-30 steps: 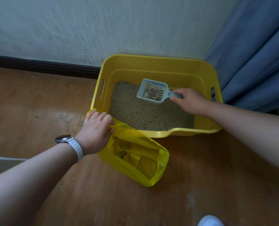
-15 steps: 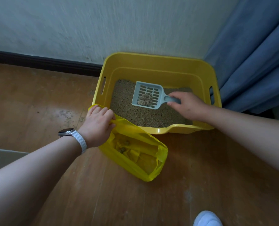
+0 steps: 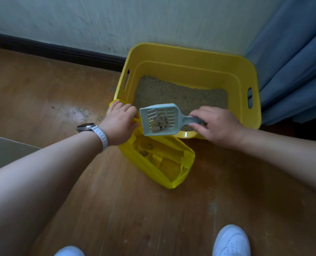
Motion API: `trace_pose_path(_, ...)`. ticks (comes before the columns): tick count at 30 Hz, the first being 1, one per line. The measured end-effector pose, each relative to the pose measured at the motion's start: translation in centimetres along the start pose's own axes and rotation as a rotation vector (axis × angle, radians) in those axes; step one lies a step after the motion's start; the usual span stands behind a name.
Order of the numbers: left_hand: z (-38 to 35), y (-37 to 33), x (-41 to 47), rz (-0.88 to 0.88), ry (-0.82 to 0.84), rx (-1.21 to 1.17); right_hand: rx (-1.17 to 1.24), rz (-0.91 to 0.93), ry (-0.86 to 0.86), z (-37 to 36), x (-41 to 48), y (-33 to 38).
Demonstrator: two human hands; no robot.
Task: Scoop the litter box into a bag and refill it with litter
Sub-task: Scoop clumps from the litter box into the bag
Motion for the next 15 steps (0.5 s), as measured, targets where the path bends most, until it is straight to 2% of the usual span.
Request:
trace_pose_path(5, 0.1, 0.1, 0.0, -0.002, 0.005, -0.022, -0.104, 0.122, -0.058, -0.2, 0.1, 2.2)
trace_pose_path(15, 0.1, 0.1, 0.0, 0.022, 0.008, -0.025, -0.305, 0.185, -0.119, -0.8, 0.3, 3.0)
Point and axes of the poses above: each hand's wrist, its own x-axis towards the middle knuckle, its own z-axis out of the back of the hand, y = z × x, the point moved 5 cm from there along x, towards the middle knuckle, and after that the axes turned 13 degrees about y, right-handed, at the moved point
